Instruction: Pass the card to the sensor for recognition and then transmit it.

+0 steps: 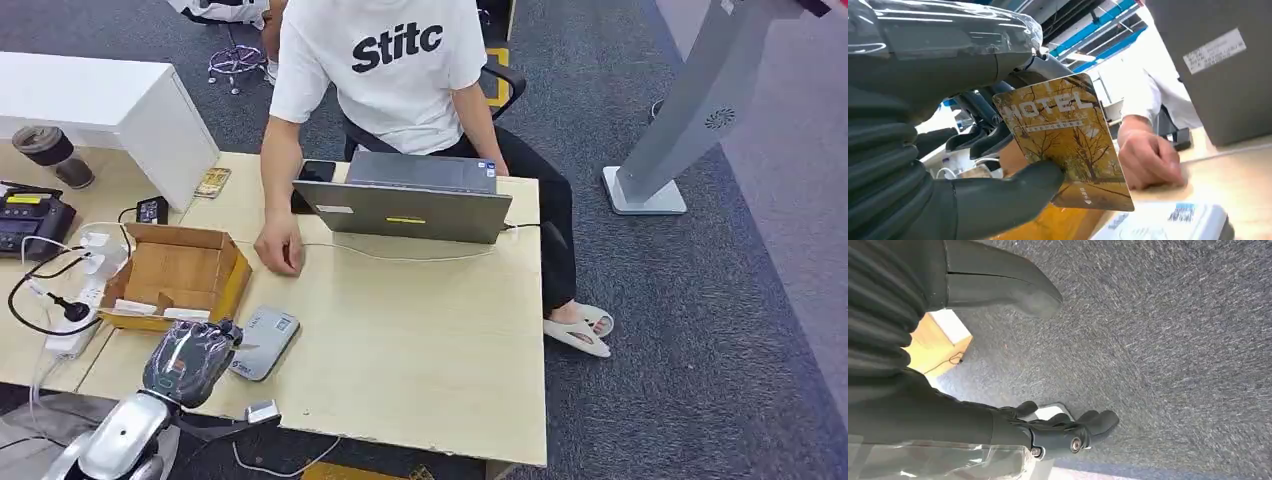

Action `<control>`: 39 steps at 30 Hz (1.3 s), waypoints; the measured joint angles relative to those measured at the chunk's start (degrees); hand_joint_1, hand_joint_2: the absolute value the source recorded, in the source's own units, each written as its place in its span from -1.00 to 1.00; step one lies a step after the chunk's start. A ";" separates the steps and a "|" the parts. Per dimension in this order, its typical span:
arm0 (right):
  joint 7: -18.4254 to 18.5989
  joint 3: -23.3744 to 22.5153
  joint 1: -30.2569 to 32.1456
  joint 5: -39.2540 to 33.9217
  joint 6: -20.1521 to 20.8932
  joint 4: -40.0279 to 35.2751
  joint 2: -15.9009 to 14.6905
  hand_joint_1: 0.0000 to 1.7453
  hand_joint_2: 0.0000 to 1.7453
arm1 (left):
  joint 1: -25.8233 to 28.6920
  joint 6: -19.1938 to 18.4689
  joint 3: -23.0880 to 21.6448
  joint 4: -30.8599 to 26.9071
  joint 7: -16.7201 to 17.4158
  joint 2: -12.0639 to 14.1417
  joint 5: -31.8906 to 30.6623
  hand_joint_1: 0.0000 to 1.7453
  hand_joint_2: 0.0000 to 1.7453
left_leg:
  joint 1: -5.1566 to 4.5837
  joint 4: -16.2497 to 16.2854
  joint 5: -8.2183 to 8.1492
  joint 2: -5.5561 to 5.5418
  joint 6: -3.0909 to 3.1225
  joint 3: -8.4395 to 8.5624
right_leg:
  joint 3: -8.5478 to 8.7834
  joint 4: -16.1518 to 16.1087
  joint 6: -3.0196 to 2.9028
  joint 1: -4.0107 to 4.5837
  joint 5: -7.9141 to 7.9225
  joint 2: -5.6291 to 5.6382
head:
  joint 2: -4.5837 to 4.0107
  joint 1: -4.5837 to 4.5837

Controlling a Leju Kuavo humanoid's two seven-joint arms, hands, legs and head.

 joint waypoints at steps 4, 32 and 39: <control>0.07 0.00 0.02 0.68 -0.02 0.07 0.00 -1.00 1.00 | 0.33 0.22 0.00 2.14 0.83 -0.04 -0.96 1.00 1.00 | 0.00 0.00 0.00 0.01 0.00 0.00 | -0.01 0.00 0.00 0.00 0.00 0.01 | 0.00 0.00; 0.24 0.00 -0.03 2.05 -0.46 0.54 -0.02 -1.00 1.00 | 0.32 3.65 4.11 8.04 2.12 -2.64 0.15 1.00 1.00 | -0.01 0.00 0.00 0.00 0.00 0.01 | 0.02 0.00 0.00 0.00 0.00 -0.01 | 0.00 0.00; 0.07 0.00 -0.04 2.88 -0.46 0.59 -0.04 -1.00 1.00 | 0.34 3.93 4.92 8.28 1.40 -3.21 0.26 1.00 1.00 | 0.00 0.00 0.00 0.00 0.00 0.01 | 0.02 0.00 0.00 0.00 0.00 -0.02 | 0.00 0.00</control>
